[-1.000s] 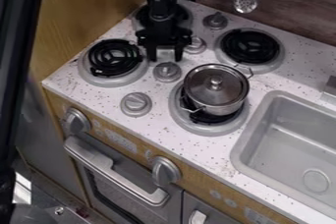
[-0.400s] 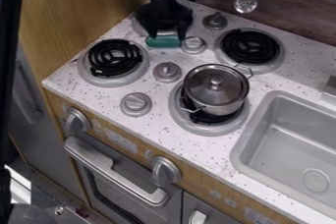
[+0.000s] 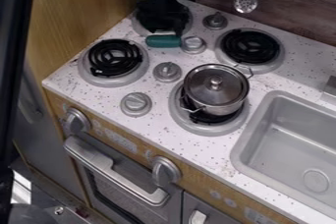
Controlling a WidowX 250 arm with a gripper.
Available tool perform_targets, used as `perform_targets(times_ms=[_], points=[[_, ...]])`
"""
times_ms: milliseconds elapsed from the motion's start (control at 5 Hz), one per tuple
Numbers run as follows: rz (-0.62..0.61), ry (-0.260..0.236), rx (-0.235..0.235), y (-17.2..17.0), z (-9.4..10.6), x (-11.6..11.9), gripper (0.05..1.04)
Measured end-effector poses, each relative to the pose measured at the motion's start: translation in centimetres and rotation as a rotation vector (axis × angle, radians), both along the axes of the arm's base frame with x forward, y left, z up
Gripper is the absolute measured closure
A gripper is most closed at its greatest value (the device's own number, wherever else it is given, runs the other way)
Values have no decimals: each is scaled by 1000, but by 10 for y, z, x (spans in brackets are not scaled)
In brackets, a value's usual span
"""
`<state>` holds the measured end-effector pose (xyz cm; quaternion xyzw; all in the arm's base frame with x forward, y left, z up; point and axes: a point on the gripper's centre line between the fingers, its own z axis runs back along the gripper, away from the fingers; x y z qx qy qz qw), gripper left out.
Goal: Pick up the zucchini and keep it on the left burner.
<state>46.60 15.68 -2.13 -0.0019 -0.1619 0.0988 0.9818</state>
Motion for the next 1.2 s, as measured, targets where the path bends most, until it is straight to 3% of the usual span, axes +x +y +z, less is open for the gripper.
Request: perform_targets(times_ms=[400, 1000, 1200], points=[[-22, 40, 0, 16, -21, -6, 83], [-48, 85, -28, 0, -33, -15, 112], [-53, 94, -48, -8, -37, -17, 378]])
